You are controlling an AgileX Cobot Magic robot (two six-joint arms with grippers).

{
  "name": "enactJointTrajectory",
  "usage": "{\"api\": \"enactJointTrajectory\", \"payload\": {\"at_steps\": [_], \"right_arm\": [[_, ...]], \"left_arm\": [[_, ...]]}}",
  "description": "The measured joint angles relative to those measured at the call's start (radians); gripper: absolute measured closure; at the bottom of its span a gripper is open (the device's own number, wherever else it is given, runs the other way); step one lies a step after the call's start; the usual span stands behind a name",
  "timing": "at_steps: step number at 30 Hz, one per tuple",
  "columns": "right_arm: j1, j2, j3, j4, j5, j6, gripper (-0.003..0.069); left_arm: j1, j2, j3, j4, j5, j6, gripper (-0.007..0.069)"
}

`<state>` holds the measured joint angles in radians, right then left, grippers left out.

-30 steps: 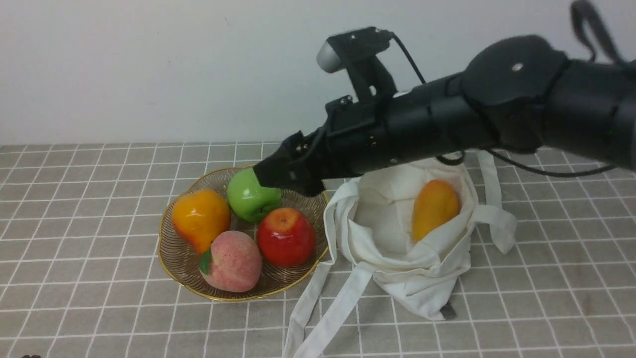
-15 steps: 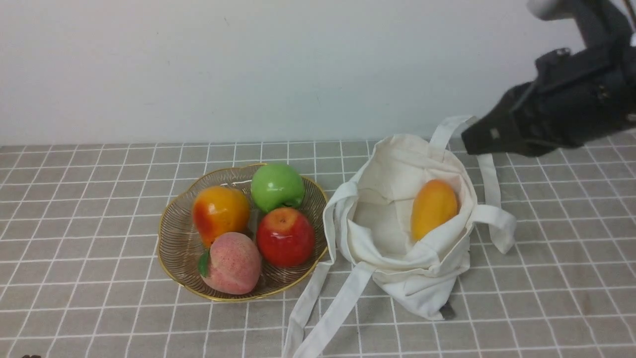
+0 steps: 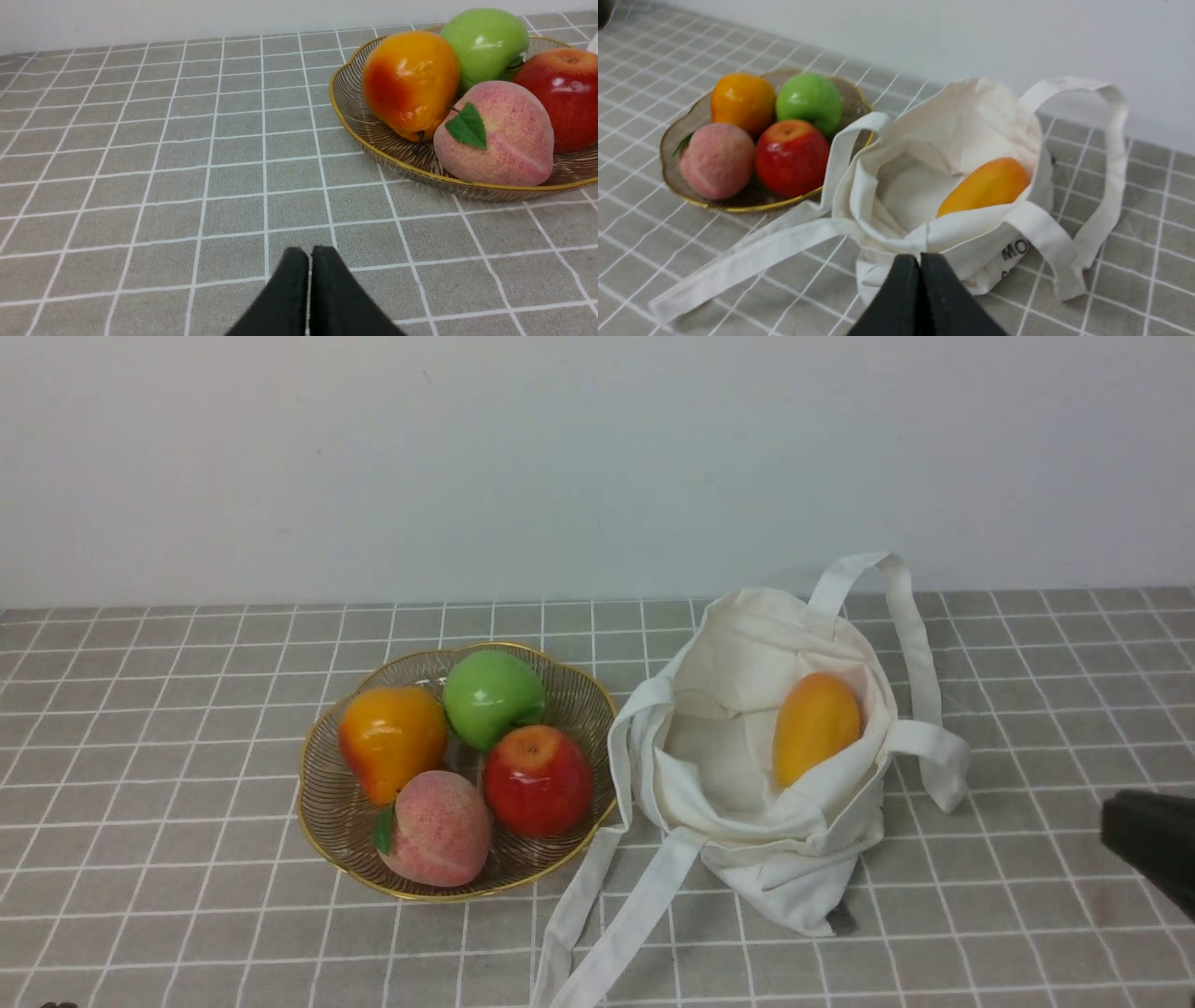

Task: Take the fruit out of the bag on the grey coffee tablecloth and place them on the plate.

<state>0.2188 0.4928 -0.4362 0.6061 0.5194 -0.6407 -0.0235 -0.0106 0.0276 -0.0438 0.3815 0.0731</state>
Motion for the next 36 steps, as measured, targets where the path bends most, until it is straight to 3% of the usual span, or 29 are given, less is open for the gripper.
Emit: {"api": "enactJointTrajectory", "payload": {"at_steps": [5,11,30,36], "right_arm": [[-0.001,-0.173,0.13,0.024,-0.127,-0.001,0.0673],[-0.002,-0.296,0.156,0.029,-0.155,-0.002,0.0673],[-0.002,-0.306,0.157,0.027,-0.151,-0.016,0.0673],[-0.002,-0.315,0.165,-0.106,-0.158,0.111,0.0673]], "left_arm": [[0.0,0.0,0.0,0.0,0.0,0.0,0.0632],[0.0,0.0,0.0,0.0,0.0,0.0,0.0632],[0.0,0.0,0.0,0.0,0.0,0.0,0.0632],[0.0,0.0,0.0,0.0,0.0,0.0,0.0632]]}}
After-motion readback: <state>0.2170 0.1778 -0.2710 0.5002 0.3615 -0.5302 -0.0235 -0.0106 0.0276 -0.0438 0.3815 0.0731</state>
